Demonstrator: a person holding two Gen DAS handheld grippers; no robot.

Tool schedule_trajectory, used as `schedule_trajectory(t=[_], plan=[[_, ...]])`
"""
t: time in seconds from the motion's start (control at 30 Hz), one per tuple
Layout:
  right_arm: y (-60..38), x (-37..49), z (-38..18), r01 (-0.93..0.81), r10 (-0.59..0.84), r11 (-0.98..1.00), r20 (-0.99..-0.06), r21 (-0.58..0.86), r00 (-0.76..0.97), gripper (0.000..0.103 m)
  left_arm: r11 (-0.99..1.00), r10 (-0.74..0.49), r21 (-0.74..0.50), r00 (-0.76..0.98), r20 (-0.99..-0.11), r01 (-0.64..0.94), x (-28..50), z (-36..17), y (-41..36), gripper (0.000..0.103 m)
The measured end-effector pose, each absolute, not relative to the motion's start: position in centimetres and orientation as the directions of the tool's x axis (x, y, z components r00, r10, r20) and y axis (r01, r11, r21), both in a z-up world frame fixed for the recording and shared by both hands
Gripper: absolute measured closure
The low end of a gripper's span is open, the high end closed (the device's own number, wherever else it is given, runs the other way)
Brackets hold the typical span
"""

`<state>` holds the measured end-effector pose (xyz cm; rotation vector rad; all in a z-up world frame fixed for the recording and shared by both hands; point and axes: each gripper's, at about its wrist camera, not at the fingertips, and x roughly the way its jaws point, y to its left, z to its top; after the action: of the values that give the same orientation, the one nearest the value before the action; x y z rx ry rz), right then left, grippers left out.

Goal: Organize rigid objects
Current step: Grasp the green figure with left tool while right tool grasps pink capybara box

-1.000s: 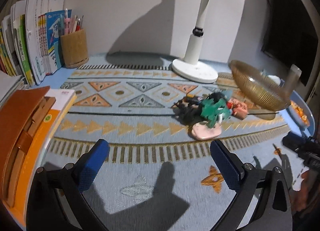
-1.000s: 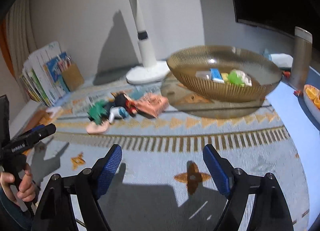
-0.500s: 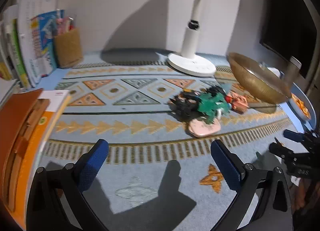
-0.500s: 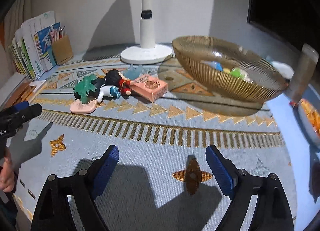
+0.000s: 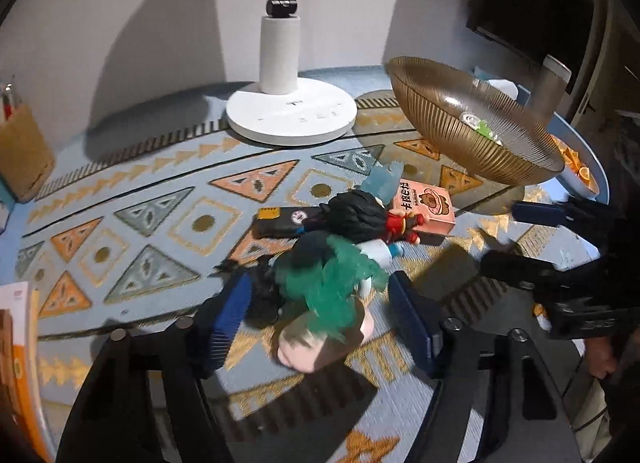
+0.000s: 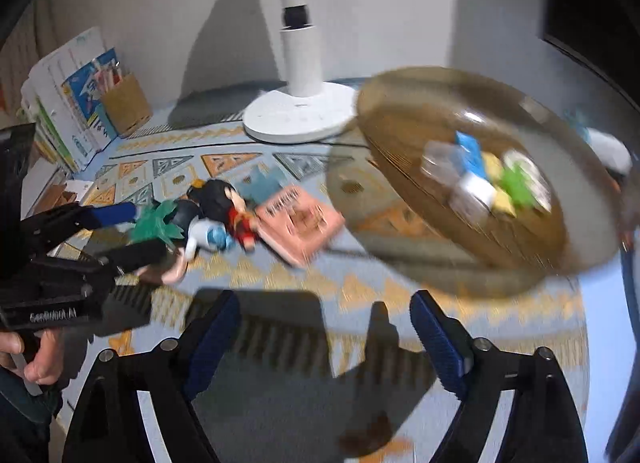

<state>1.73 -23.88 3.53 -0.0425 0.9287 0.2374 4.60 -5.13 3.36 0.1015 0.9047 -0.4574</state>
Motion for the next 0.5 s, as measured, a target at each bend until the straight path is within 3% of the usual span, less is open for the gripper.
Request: schedule_trajectory(t=[0.13,0.23,0.33,0.37,0.5], plan=[[-22.1,4.3,1.8,-0.295,0.164,0.955,-0.815,-0.008,0.556,0.033,0.877,-0.361,-0.100,0.507,-0.782,0.470,4.7,3.0,-5.9,0.051],[-21.7,5.6,1.3,-0.306,0.164,0.952,-0.805,-0.023,0.570,0.035,0.877,-0.361,-0.094,0.517,-0.776,0.472,4.6,3.0,-5.9,0.056],[-21.5,6.3,1.0,-0.321,0.193,0.947,-0.797,-0.002,0.573,0.042,0.877,-0.381,-0.124,0.515,-0.768,0.465,4.5,3.2,-5.5,0.059],[-21.4,6.2,1.1,-0.333,0.203,0.943,-0.794,0.001,0.573,0.053,0.877,-0.390,-0.140,0.512,-0.766,0.459,4.4,3.3,-5.2,0.060],[-21.7,3.9,1.4,-0.314,0.197,0.949,-0.803,0.012,0.563,0.057,0.879,-0.412,-0.176,0.519,-0.749,0.443,3.2,4.3,-4.2,0.085]])
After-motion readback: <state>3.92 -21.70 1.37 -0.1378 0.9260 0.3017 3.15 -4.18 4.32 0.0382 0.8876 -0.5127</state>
